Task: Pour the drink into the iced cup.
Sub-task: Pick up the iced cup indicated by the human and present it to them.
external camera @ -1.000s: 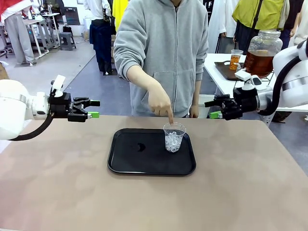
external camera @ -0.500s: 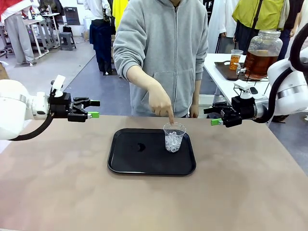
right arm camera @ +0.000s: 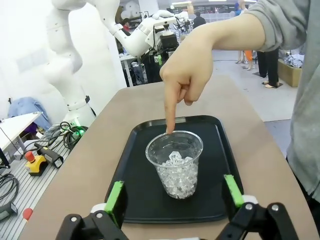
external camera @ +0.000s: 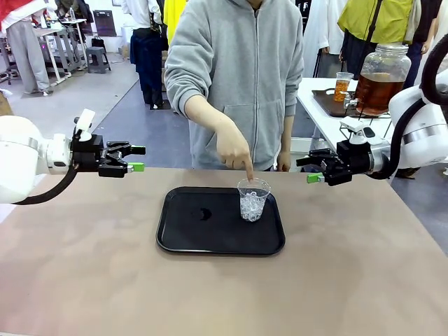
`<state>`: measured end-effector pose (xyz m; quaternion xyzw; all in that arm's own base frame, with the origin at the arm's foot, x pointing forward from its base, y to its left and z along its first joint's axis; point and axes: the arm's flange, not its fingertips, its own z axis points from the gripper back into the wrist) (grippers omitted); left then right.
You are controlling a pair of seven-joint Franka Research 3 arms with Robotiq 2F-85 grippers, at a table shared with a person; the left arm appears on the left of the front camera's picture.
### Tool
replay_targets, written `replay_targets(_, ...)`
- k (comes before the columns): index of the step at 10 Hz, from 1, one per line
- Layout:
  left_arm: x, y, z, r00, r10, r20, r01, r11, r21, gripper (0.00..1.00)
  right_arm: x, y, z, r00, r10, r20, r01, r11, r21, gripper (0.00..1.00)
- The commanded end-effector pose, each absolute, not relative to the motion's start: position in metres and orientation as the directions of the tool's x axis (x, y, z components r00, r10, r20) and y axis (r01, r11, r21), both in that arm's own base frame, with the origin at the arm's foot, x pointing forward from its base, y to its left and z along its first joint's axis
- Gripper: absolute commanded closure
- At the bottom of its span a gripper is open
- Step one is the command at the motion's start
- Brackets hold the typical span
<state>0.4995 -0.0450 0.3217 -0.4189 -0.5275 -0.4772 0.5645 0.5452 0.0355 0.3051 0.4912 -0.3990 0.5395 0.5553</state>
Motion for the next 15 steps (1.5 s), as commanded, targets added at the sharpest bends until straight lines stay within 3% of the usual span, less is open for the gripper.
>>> replay_targets(1,0.500,-0.045,0.324,-0.010,-0.094,0.996,0.981,0.190,0.028,0.00,0.548,0.041,0.300,0.045,0.174,0.984,-0.998,-0.040,0.052,0.00)
replay_targets(8,0.500,-0.045,0.324,-0.010,-0.094,0.996,0.981,0.190,0.028,0.00,0.543,0.070,0.250,-0.030,0.112,0.993,-0.999,0.032,-0.034,0.00)
replay_targets(15,0.500,-0.045,0.324,-0.010,-0.094,0.996,0.981,0.190,0.028,0.00,0.543,0.102,0.211,0.028,0.080,0.996,-0.999,0.047,0.025,0.00)
